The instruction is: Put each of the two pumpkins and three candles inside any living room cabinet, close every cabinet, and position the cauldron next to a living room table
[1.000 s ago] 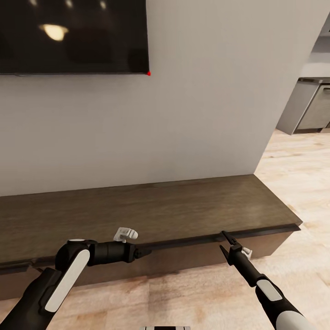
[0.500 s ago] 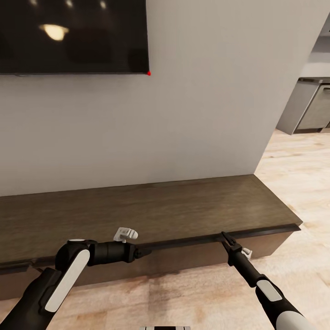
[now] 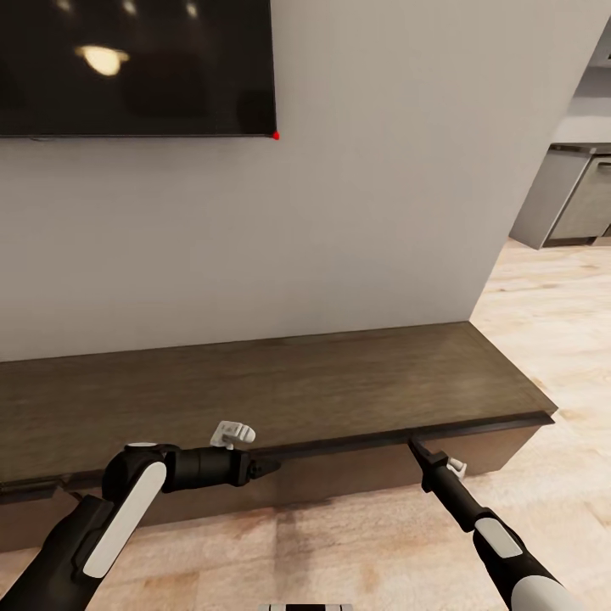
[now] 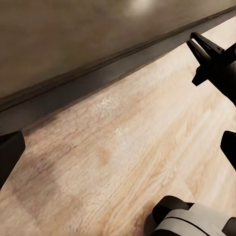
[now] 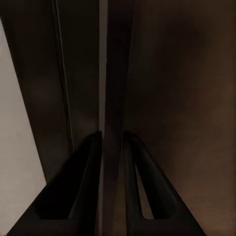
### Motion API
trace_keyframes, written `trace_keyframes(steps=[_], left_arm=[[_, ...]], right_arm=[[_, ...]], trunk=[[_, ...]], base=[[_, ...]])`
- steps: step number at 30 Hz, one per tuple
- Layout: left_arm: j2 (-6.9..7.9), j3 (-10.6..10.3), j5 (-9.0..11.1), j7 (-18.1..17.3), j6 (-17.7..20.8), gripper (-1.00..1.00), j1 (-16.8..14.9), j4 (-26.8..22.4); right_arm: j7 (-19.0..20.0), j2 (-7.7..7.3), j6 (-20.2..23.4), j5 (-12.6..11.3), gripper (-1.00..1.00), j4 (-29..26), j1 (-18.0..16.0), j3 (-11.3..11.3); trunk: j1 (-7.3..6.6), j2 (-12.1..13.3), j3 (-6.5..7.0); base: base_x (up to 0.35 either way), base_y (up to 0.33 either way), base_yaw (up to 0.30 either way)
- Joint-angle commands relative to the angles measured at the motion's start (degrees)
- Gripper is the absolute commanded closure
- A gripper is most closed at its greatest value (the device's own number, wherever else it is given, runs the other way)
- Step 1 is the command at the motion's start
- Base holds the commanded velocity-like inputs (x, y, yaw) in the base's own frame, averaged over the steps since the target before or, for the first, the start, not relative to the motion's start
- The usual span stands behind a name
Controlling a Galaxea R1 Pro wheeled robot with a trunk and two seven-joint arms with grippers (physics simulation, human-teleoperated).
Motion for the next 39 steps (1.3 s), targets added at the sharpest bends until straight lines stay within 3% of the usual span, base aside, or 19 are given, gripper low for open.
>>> trace_keyframes(steps=[1, 27, 39], left_arm=[[0.03, 0.0, -0.4, -0.4, 0.1, -1.00, 0.0, 0.0], [0.01, -0.1, -0.4, -0.3, 0.1, -1.00, 0.0, 0.0], [-0.03, -0.1, -0.4, -0.2, 0.0, -1.00, 0.0, 0.0]], right_arm=[[0.2, -0.02, 0.8, -0.9, 1.00, 0.0, -0.1, -0.3], [0.2, -0.05, 0.8, -0.9, 1.00, 0.0, -0.1, -0.3], [0.2, 0.00, 0.7, -0.8, 1.00, -0.1, -0.1, -0.3]], trunk=[[-0.01, 0.0, -0.04], [-0.01, 0.0, -0.04], [-0.01, 0.0, -0.04]], base=[[-0.001, 0.000, 0.000], [-0.023, 0.000, 0.000], [-0.199, 0.000, 0.000]])
